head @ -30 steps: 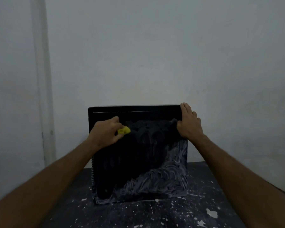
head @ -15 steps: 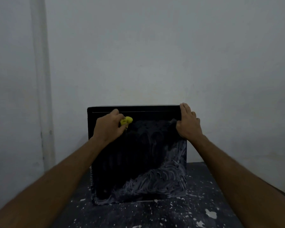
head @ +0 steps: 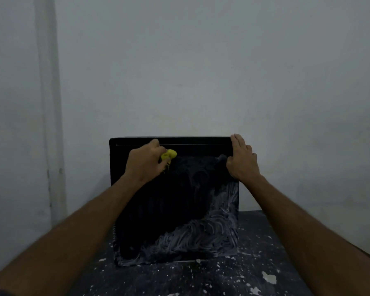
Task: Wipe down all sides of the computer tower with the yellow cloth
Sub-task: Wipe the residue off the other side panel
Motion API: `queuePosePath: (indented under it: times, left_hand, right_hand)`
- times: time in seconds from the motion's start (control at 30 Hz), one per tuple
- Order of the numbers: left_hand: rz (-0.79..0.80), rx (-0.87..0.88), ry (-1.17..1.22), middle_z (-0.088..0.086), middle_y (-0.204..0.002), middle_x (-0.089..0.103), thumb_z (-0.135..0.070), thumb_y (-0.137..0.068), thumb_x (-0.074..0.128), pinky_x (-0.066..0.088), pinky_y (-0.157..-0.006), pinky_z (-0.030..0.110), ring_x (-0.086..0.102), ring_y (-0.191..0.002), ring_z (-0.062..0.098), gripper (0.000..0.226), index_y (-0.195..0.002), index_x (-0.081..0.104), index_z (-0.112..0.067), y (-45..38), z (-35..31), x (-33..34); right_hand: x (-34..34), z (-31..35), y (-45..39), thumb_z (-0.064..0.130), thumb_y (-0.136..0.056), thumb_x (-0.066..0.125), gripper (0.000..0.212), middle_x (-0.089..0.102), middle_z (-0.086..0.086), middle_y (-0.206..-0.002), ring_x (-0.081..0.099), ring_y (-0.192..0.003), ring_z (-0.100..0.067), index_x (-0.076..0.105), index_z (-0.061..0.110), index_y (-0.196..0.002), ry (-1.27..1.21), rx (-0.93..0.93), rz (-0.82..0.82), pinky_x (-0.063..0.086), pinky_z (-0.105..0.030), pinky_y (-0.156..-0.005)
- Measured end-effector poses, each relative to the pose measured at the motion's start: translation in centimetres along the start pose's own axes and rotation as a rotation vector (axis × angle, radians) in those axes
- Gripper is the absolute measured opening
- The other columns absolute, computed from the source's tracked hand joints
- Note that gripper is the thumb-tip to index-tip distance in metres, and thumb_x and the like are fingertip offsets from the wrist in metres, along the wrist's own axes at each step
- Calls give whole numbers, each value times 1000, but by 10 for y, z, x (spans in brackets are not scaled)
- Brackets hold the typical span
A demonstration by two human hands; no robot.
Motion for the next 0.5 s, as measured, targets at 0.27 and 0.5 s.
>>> queuePosePath:
  times: [0.27, 0.5]
  left_hand:
    - [118, 145, -12, -5, -93, 56, -46, -90, 67, 47, -49, 32, 67, -74, 22, 24, -99, 75, -26, 1, -27, 23]
    - [160, 180, 22, -3, -97, 55, -45, -91, 65, 50, -52, 36, 67, -79, 24, 26, -102, 74, -24, 4, -48, 33]
  right_hand:
    - [-1, 0, -1, 13, -94, 51, 74, 12, -1, -169, 38, -129, -42, 18, 13, -160, 2, -3, -9, 39, -55, -104]
    - [-2, -1, 0, 14, -94, 51, 74, 12, 0, -169, 38, -129, -41, 17, 15, -160, 6, 1, -3, 38, -55, -104]
Point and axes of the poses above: each hand's wrist, its own y-axis away from the middle knuckle, its own x-axis out of the palm, z = x × y, the point moved 8 cm from there along -y, towards the middle knuckle
